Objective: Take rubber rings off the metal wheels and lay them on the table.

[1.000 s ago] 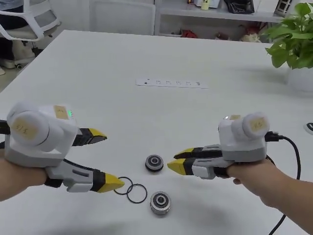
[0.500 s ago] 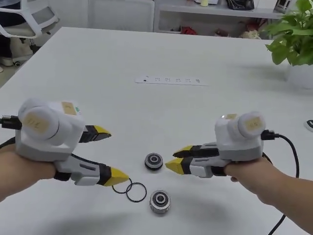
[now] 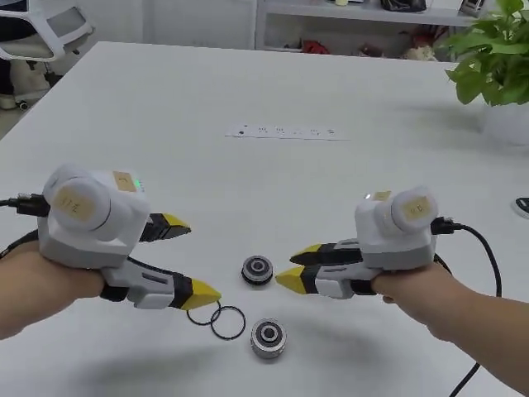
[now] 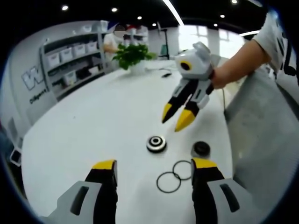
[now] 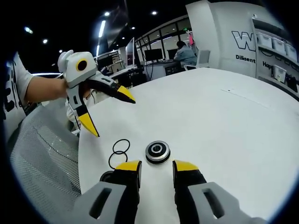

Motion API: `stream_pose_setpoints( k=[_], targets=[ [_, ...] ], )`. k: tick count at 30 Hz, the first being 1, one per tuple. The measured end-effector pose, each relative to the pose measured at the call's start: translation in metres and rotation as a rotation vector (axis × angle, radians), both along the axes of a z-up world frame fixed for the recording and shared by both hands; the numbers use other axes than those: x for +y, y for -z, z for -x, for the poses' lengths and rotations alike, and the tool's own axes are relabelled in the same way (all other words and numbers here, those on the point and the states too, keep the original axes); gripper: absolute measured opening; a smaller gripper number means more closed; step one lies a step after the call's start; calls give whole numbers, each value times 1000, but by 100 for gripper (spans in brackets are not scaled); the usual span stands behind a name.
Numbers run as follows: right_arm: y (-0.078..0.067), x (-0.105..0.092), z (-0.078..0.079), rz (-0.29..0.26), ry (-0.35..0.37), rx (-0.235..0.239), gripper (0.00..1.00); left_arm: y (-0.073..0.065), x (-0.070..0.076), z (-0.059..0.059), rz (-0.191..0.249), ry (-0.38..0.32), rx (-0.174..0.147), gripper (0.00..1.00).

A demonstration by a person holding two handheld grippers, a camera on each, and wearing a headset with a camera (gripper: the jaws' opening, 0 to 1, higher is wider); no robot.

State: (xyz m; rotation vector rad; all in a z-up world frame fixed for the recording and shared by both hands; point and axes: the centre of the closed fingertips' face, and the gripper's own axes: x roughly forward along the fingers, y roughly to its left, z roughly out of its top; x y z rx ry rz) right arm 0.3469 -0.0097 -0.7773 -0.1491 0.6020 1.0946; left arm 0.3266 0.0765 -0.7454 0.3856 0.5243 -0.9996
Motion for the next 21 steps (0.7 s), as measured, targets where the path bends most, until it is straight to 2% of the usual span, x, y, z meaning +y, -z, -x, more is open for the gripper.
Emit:
stream_pose_setpoints(
  k=[21],
  targets=[
    [11, 7, 1, 29, -35, -14, 25, 14, -11, -8, 6, 8, 42, 58]
  ],
)
